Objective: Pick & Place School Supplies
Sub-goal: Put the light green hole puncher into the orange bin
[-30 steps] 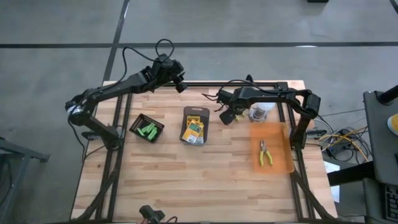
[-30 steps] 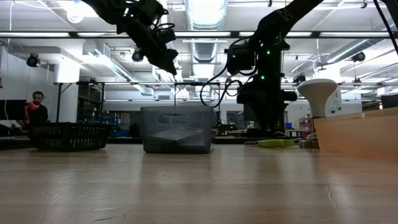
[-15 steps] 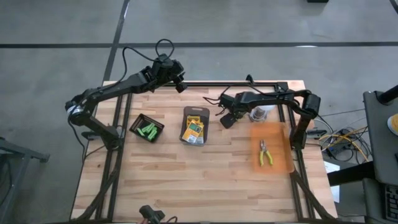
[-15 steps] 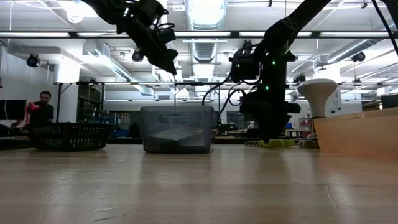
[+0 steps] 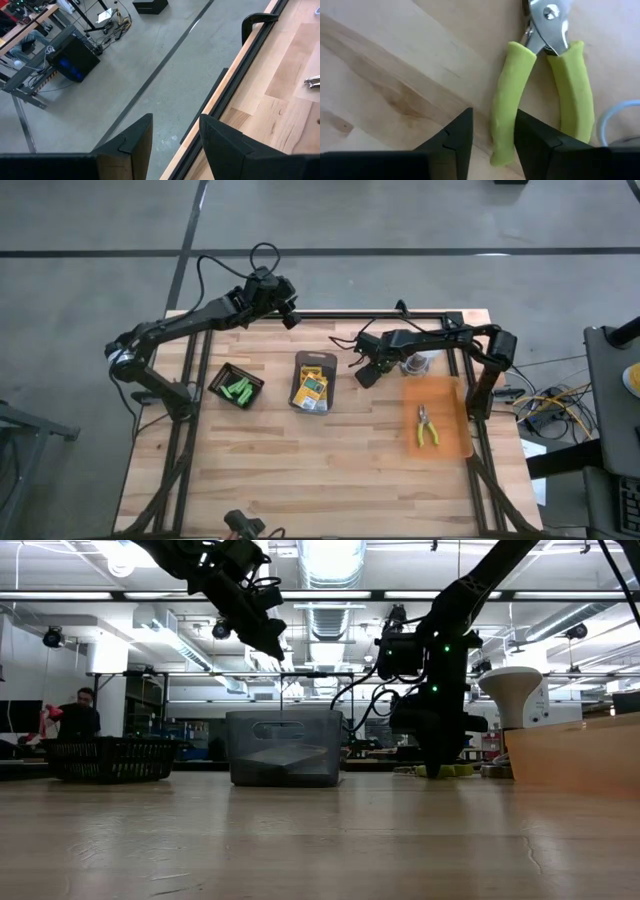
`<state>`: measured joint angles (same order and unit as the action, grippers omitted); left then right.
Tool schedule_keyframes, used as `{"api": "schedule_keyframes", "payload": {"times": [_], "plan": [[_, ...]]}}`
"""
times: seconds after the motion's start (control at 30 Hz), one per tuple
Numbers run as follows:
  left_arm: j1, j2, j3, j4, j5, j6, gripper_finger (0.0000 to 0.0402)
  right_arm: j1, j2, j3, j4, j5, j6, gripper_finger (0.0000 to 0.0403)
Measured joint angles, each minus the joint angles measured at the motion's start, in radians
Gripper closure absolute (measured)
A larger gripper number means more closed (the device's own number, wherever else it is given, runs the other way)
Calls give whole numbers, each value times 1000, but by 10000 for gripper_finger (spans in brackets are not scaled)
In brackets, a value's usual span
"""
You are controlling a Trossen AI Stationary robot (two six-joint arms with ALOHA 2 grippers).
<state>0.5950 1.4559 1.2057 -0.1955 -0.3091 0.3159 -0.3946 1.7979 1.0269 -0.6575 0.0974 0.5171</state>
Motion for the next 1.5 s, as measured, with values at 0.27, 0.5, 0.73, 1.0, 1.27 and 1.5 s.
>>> {"api": "schedule_keyframes", "payload": {"times": [0.27,0.5,0.73,1.0,1.27,1.5], "plan": [[0,0,0,0,0,-2,234,0,0,3,-1,-23,0,344],[0,0,0,0,0,-2,234,2,4,29,-15,-26,-1,372],[0,0,0,0,0,-2,234,2,4,115,-28,-24,-1,356],[0,0,0,1,-62,82,234,2,-9,298,-131,-19,-65,359],[1,0,0,0,-153,105,234,6,-14,554,-357,-17,-82,356],[0,0,0,-12,-144,105,234,37,-76,750,-533,-17,-98,358]]}}
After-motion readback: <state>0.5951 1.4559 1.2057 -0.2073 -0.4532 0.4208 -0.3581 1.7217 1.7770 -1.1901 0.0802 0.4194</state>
